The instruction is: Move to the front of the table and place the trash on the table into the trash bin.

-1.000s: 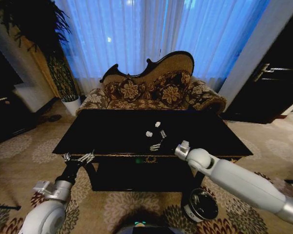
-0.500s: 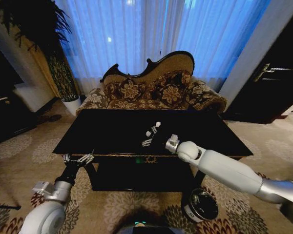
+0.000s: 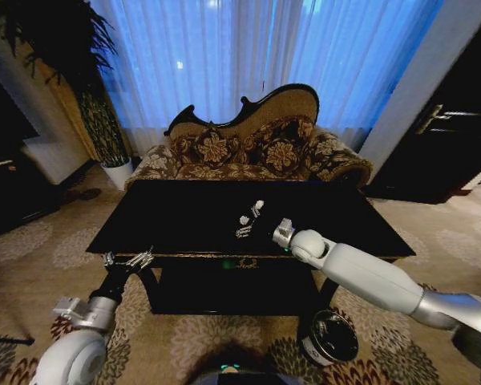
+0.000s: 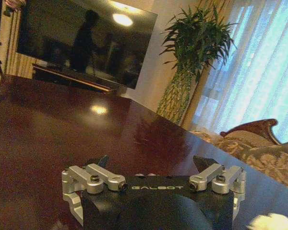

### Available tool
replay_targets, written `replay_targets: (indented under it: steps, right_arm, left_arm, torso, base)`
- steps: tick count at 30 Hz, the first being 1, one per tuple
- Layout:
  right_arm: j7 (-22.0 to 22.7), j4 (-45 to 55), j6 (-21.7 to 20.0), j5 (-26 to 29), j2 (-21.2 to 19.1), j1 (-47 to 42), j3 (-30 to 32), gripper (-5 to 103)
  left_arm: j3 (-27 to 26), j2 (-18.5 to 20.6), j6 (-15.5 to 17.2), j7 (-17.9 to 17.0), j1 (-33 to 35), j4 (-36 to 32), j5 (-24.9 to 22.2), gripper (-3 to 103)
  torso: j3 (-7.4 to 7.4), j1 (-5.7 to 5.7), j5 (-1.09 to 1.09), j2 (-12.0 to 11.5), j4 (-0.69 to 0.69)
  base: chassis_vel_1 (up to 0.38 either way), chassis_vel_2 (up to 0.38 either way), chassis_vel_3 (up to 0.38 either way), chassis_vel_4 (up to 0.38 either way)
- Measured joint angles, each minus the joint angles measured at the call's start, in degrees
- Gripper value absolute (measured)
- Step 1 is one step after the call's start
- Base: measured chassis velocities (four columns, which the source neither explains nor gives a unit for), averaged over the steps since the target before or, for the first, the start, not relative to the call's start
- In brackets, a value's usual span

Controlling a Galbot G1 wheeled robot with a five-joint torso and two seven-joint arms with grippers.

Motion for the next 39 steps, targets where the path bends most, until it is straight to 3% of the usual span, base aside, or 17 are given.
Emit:
replay_targets:
  steps: [13,18,24,26,33,35,38,39]
  right_arm:
    - [-0.91,-0.43,0.73,-0.27,-2.4,0.65,-0.69,100]
    - [-1.03,-0.28,1.0,-1.05,-2.89,0.17,-1.02,91]
    - [-1.03,-0.37,1.05,-1.19,-2.89,0.09,-1.08,65]
    - [-1.03,-0.39,1.04,-1.18,-2.92,0.16,-1.12,65]
    - [-1.04,-0.21,0.92,-1.16,-3.48,0.48,-1.38,32]
    - [-1.04,-0.15,0.91,-1.16,-3.55,0.48,-1.38,32]
    - [-1.03,0.43,0.86,-1.16,-3.97,0.25,-1.27,16]
    - [-1.03,0.43,0.86,-1.16,-3.97,0.25,-1.27,16]
  left_arm:
    - [0.82,0.21,-0.04,-0.09,-1.44,0.47,-0.02,100]
    - [0.35,0.18,-0.14,-0.09,-1.04,0.47,-0.16,100]
    - [0.31,0.21,-0.23,-0.11,-1.1,0.43,-0.21,100]
    - [0.31,0.21,-0.24,-0.11,-1.11,0.41,-0.22,100]
    - [0.45,0.23,-0.25,-0.13,-1.32,0.4,-0.27,100]
    - [0.46,0.23,-0.25,-0.13,-1.33,0.4,-0.28,100]
    - [0.59,0.18,-0.25,-0.14,-1.43,0.47,-0.28,100]
    - [0.59,0.18,-0.25,-0.14,-1.43,0.47,-0.28,100]
  torso:
    - [0.0,0.0,-0.01,0.0,0.0]
    - [-0.01,0.0,-0.01,0.01,0.0]
    - [-0.01,-0.01,-0.01,0.01,0.0]
    - [-0.01,0.0,-0.01,0.01,0.0]
    - [0.0,0.0,0.0,0.0,0.0]
    - [0.0,0.0,0.0,0.0,0.0]
    - [0.0,0.0,0.0,0.0,0.0]
    - [0.0,0.0,0.0,0.0,0.0]
  base:
    - [0.0,0.0,0.0,0.0]
    - [0.0,0.0,0.0,0.0]
    - [0.0,0.0,0.0,0.0]
    - [0.0,0.0,0.0,0.0]
    - [0.0,0.0,0.0,0.0]
    - [0.0,0.0,0.0,0.0]
    - [0.0,0.0,0.0,0.0]
    - [0.0,0.0,0.0,0.0]
